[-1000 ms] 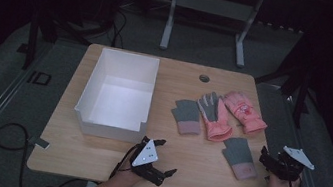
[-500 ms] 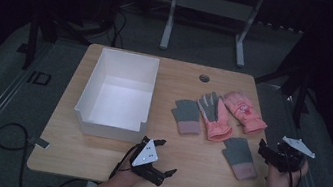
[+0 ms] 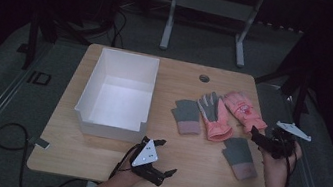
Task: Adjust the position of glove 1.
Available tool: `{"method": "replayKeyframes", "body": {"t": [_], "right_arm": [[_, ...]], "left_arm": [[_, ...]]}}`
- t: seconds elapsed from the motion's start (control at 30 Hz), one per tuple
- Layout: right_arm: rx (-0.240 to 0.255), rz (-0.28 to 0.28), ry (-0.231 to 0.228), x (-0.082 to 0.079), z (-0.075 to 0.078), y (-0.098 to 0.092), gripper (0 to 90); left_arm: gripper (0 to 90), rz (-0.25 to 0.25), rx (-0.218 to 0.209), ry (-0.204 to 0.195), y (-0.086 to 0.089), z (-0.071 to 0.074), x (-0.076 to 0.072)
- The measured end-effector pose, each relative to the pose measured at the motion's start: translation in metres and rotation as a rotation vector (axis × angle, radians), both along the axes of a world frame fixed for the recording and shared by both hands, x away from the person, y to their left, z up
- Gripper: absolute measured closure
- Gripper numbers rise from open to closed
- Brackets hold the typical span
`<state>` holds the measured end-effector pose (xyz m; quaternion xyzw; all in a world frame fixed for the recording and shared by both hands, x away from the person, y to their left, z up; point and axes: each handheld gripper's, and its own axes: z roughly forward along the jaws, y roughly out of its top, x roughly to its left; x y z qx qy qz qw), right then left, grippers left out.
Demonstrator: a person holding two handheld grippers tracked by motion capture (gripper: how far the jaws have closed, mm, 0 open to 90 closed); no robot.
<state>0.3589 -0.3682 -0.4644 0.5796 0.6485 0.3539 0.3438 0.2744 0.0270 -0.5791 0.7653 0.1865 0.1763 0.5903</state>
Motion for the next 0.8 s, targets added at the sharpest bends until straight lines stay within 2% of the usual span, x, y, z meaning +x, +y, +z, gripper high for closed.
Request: {"method": "replayKeyframes", "body": {"t": [0.13,0.37,0.5,0.8], "right_arm": [[0.013,0.025,-0.018,0.006,0.013,0.010,12.0],[-0.005,0.090,-0.043,0.015,0.032,0.030,13.3],[-0.039,0.112,-0.027,0.023,0.035,0.041,18.2],[-0.027,0.166,-0.042,0.036,0.038,0.063,25.3]], "left_arm": [[0.7,-0.001,0.000,-0.001,0.000,0.000,0.000],[0.7,-0.001,-0.001,-0.001,0.000,0.000,0.000],[0.7,-0.002,0.000,0.000,0.000,0.000,0.000],[0.7,-0.003,0.002,0.000,0.000,0.000,0.000]]}}
